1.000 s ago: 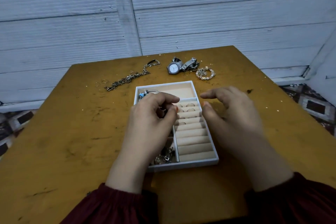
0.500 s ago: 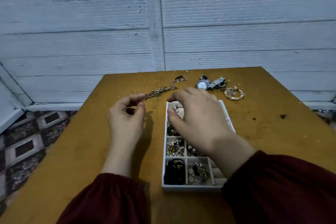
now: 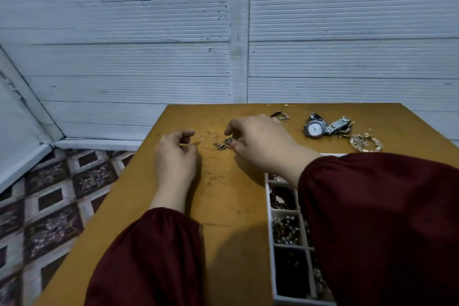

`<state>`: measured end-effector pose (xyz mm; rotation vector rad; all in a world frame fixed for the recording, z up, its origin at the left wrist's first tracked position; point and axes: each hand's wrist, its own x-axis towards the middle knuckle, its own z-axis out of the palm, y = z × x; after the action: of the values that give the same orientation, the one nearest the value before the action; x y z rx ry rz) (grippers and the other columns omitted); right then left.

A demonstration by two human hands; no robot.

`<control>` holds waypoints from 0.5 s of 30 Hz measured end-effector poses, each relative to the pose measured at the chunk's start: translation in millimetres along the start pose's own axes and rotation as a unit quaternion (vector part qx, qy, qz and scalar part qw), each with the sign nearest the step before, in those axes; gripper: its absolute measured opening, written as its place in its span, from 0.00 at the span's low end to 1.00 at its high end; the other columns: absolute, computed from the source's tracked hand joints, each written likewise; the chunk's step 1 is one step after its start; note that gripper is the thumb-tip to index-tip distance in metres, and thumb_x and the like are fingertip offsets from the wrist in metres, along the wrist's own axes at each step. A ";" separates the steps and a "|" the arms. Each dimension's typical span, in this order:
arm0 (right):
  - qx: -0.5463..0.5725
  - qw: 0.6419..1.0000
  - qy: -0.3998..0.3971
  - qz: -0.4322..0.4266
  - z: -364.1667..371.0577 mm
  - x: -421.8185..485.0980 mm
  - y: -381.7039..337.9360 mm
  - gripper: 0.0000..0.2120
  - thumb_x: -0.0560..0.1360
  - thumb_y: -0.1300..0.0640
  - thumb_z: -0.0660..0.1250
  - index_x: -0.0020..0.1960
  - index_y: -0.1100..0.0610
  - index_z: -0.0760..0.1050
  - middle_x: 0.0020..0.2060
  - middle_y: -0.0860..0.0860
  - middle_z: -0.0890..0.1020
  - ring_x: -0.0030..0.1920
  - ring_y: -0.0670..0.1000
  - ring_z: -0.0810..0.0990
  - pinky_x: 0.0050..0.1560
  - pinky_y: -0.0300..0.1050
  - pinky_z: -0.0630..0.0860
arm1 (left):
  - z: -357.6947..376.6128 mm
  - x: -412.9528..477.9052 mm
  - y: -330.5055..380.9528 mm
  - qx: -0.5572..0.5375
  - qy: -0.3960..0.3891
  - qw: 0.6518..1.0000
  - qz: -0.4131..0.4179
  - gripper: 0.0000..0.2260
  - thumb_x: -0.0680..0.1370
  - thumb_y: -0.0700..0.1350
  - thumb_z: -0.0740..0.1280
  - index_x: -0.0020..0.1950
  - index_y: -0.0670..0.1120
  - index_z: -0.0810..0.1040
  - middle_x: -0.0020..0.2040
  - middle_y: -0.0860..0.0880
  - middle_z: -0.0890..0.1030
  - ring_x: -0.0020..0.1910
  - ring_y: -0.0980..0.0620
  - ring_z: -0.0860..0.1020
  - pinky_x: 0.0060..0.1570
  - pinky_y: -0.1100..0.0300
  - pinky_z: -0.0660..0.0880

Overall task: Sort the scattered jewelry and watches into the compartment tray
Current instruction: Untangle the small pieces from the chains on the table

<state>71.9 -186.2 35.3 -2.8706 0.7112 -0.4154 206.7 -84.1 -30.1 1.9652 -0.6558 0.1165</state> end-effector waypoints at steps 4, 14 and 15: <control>0.020 1.000 -0.014 -0.010 11.8 26.9 -0.7 0.13 0.77 0.52 0.64 0.61 0.45 0.74 0.58 0.47 0.80 0.62 0.54 0.73 0.61 0.50 0.64 | 2.0 13.5 -6.4 0.020 -0.015 1.000 -0.001 0.11 0.74 0.39 0.65 0.51 0.52 0.80 0.48 0.47 0.79 0.48 0.45 0.77 0.50 0.48 0.76; -0.051 0.998 -0.027 0.005 38.2 76.2 -9.7 0.14 0.78 0.51 0.63 0.63 0.47 0.74 0.62 0.52 0.76 0.65 0.56 0.70 0.63 0.52 0.63 | 8.7 34.3 -6.6 0.137 -0.028 0.990 0.003 0.09 0.78 0.49 0.65 0.55 0.56 0.81 0.54 0.50 0.81 0.59 0.44 0.69 0.58 0.52 0.66; -0.059 0.998 -0.031 0.007 40.7 78.4 -9.9 0.13 0.78 0.50 0.63 0.63 0.47 0.74 0.62 0.52 0.76 0.65 0.57 0.70 0.63 0.52 0.63 | 8.9 35.8 -6.0 0.145 -0.033 0.989 -0.001 0.09 0.78 0.49 0.64 0.56 0.57 0.81 0.55 0.50 0.80 0.60 0.45 0.67 0.58 0.52 0.64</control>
<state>155.1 -211.5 16.8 -2.9716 0.7703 -0.2915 238.2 -103.8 -26.4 2.2564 -0.7118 0.1539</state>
